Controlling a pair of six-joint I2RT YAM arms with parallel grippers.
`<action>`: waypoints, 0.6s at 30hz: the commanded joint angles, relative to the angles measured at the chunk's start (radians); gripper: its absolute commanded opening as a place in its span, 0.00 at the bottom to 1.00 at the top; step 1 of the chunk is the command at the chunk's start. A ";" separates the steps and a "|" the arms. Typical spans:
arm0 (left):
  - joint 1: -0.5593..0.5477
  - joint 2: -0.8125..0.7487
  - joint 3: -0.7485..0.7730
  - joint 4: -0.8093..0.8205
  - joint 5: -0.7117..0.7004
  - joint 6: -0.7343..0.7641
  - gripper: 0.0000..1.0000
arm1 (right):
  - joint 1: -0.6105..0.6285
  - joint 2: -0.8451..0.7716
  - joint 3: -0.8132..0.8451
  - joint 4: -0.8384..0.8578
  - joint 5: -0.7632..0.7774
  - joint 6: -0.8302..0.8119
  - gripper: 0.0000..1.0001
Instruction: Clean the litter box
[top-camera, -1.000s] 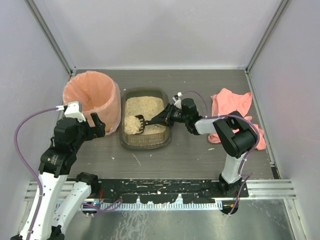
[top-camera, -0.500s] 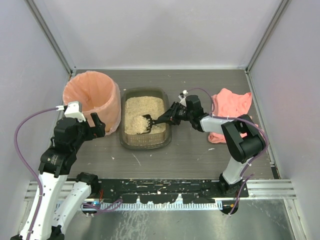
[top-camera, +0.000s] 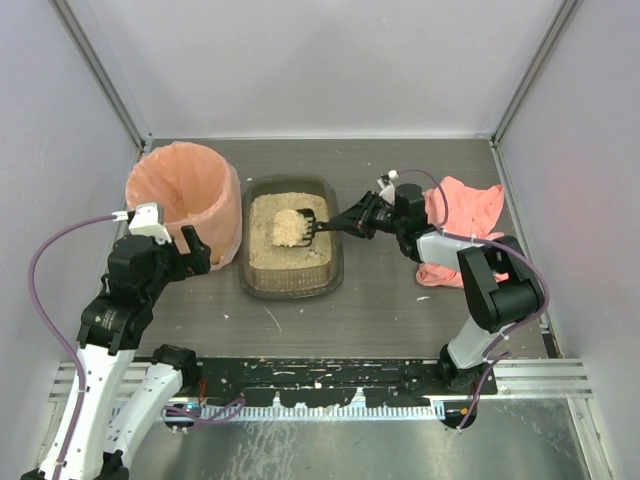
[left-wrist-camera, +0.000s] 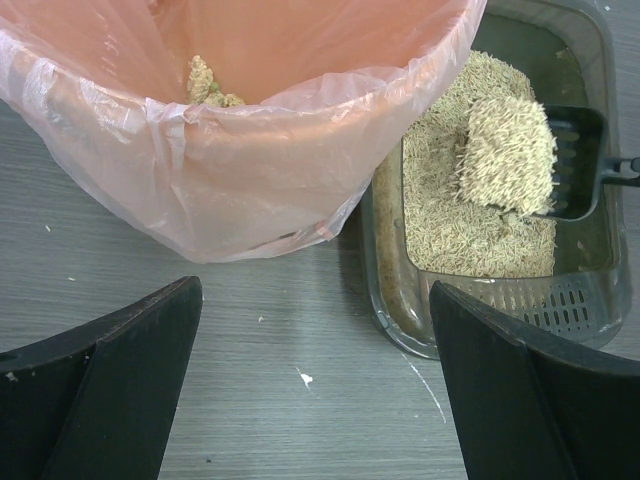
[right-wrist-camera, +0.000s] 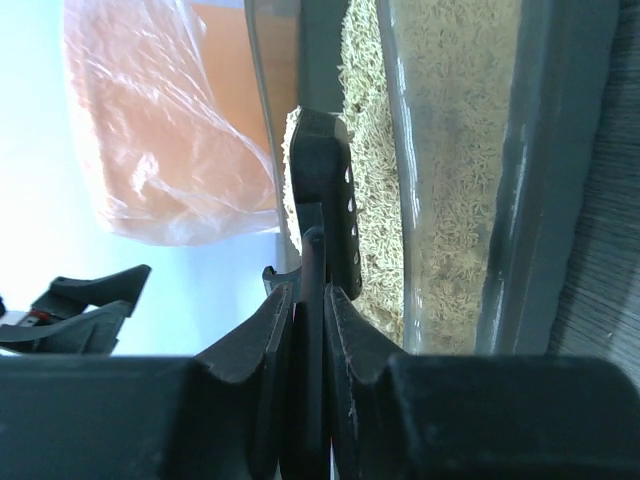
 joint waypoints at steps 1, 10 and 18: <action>0.007 -0.006 0.015 0.028 -0.003 -0.006 0.98 | -0.051 -0.014 -0.036 0.246 -0.091 0.120 0.01; 0.007 -0.019 0.111 -0.013 -0.009 0.015 0.98 | -0.086 0.069 -0.119 0.585 -0.117 0.351 0.01; 0.007 -0.036 0.137 -0.044 0.008 -0.004 0.98 | -0.074 0.082 -0.152 0.652 -0.094 0.403 0.01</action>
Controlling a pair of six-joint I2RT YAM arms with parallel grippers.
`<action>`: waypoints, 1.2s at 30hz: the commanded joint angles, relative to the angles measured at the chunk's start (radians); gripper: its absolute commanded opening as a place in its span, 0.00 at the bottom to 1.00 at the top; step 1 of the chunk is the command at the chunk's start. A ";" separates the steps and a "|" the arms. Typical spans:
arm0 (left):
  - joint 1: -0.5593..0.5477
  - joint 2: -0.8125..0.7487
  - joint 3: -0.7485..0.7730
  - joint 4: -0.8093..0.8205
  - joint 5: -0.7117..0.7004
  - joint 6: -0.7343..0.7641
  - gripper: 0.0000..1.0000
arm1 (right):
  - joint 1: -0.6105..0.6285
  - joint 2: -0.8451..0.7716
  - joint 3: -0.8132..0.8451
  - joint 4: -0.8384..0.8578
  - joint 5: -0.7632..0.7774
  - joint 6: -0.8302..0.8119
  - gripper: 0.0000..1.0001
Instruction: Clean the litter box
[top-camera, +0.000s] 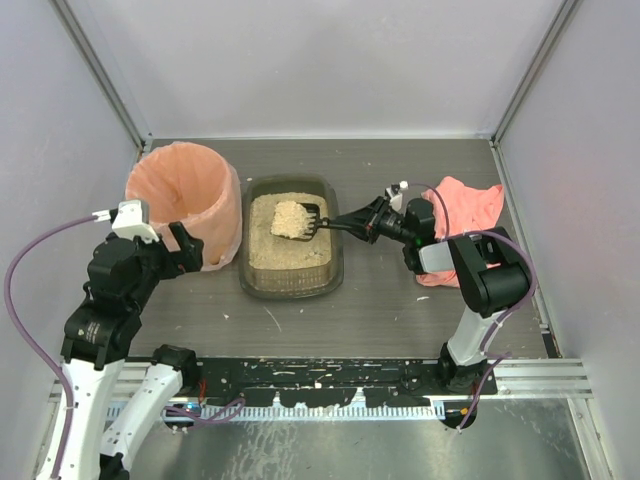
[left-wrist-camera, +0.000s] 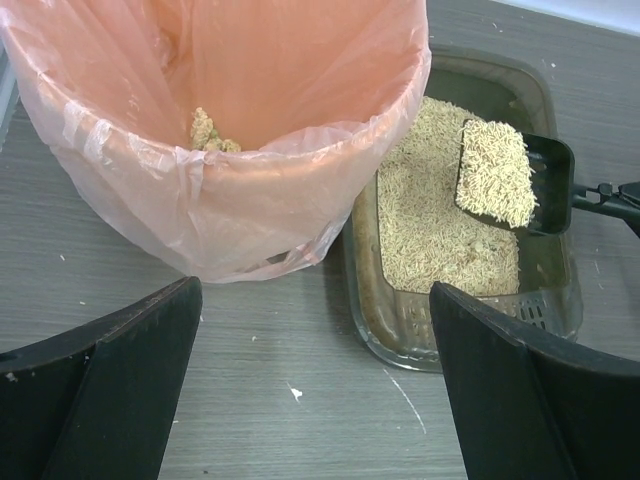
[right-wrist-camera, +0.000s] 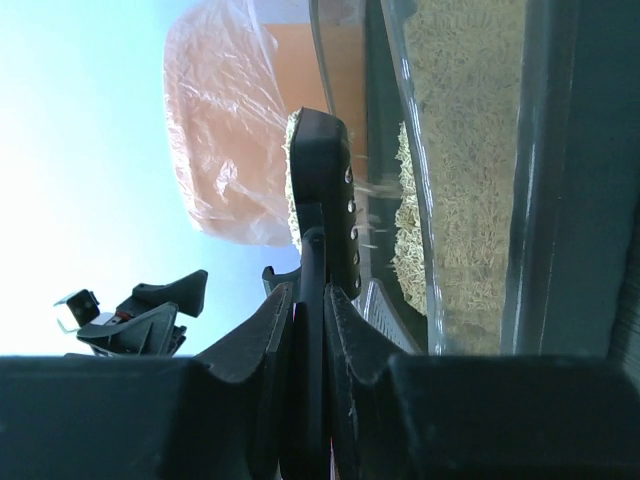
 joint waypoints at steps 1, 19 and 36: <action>0.006 -0.015 0.030 -0.011 0.009 -0.009 0.98 | 0.022 -0.015 0.026 0.129 -0.027 0.042 0.01; 0.006 0.007 0.041 0.018 0.034 0.009 0.98 | -0.023 0.046 -0.075 0.358 0.047 0.172 0.01; 0.007 -0.008 0.017 0.022 0.010 0.007 0.98 | 0.058 -0.021 0.078 -0.012 -0.029 -0.065 0.01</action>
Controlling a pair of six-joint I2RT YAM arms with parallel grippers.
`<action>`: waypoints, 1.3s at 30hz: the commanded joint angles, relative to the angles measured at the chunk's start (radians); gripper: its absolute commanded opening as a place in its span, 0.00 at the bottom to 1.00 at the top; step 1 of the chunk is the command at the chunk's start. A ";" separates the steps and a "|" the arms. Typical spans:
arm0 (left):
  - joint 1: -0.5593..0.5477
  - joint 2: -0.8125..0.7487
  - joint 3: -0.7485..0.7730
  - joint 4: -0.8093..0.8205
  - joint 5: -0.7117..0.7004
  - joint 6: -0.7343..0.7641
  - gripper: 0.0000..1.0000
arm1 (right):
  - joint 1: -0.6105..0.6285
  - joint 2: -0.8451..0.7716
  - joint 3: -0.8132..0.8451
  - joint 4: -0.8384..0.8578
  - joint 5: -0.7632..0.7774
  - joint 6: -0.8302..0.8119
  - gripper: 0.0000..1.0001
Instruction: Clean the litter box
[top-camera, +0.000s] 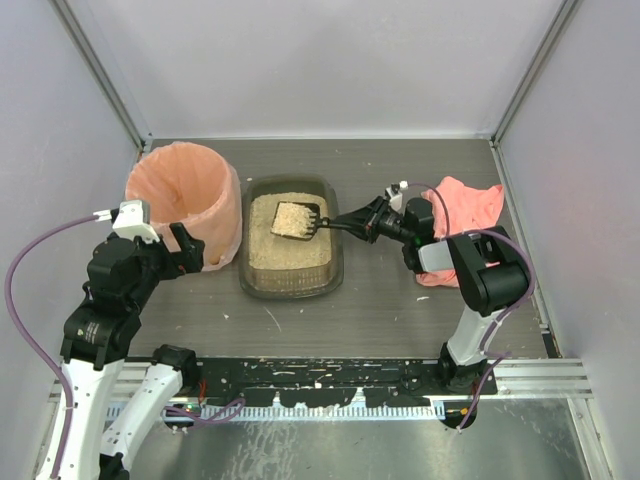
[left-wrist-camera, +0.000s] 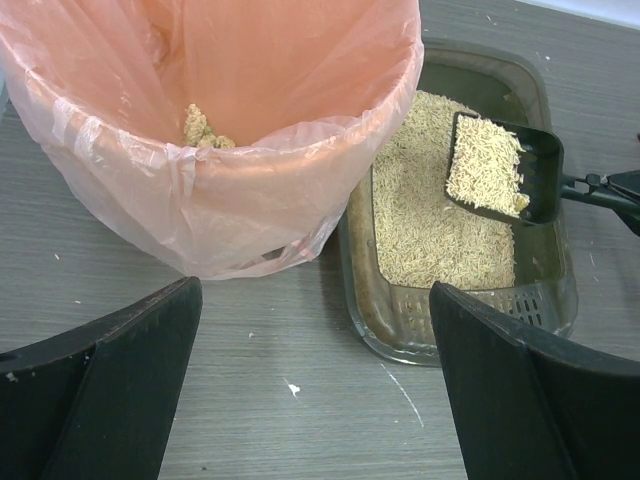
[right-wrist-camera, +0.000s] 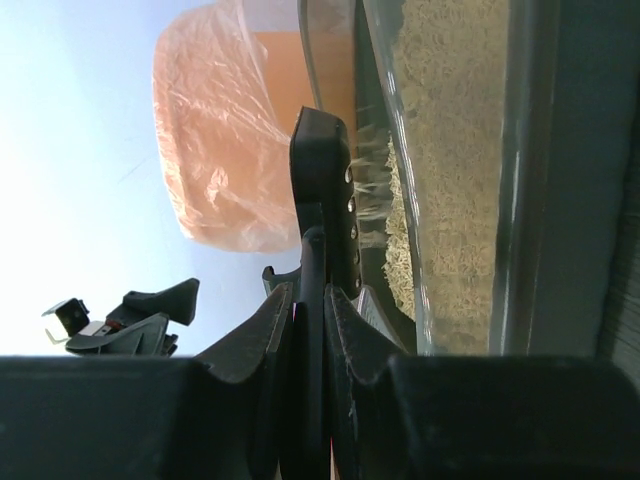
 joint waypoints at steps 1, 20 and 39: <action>0.007 -0.011 0.001 0.050 -0.004 0.006 0.98 | 0.052 -0.024 0.089 -0.029 -0.037 -0.067 0.01; 0.007 0.004 0.003 0.041 0.009 0.007 0.98 | 0.023 0.011 0.005 0.188 -0.003 0.077 0.01; 0.006 -0.011 -0.024 0.059 0.092 0.030 0.98 | -0.040 -0.020 -0.062 0.210 0.058 0.081 0.01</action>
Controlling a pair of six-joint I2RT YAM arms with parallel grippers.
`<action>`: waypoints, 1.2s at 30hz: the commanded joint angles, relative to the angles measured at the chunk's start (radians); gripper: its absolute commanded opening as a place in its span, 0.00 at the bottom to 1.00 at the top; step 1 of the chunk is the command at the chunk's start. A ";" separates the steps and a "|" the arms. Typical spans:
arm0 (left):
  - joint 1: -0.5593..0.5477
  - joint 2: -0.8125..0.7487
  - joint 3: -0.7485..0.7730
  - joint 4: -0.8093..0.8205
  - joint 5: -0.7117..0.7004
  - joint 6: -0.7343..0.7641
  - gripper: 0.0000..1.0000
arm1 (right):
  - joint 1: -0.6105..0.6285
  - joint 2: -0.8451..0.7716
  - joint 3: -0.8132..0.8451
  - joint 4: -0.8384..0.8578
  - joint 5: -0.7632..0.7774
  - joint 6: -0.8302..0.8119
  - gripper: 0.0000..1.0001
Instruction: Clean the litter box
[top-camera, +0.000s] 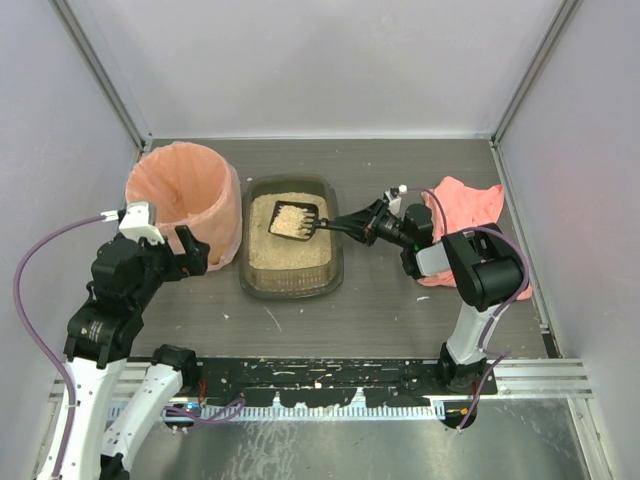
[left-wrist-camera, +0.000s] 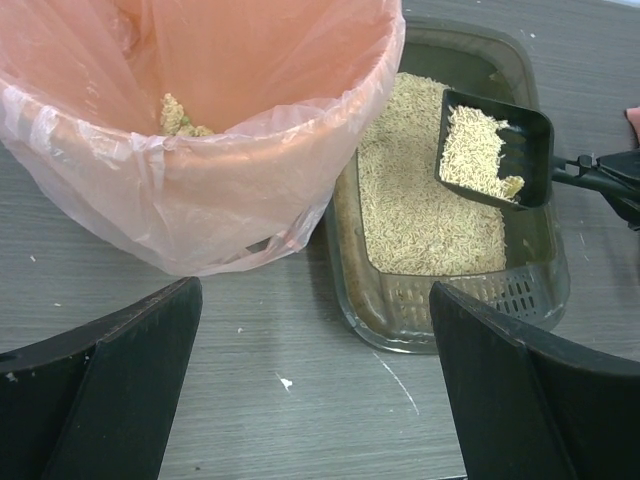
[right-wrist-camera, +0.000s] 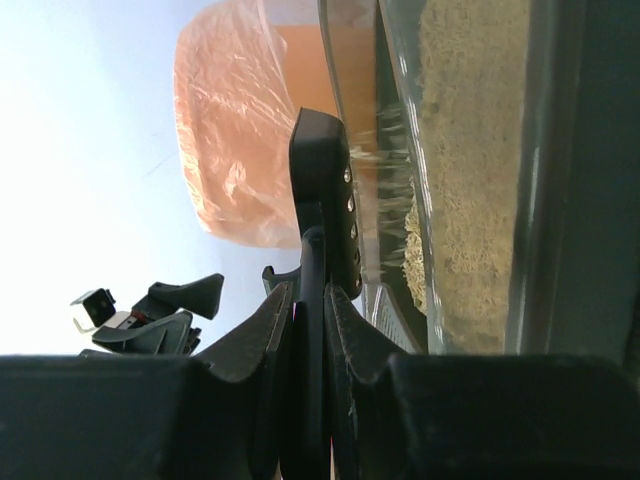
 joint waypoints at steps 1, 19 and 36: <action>0.006 -0.007 0.004 0.046 0.048 0.023 0.98 | -0.018 -0.072 -0.015 0.065 0.018 -0.003 0.01; 0.006 -0.019 -0.026 0.070 0.038 0.014 0.98 | -0.016 -0.063 0.001 0.044 0.024 -0.007 0.01; 0.006 -0.021 -0.023 0.044 0.036 0.007 0.98 | 0.036 -0.012 0.019 0.143 0.037 0.036 0.01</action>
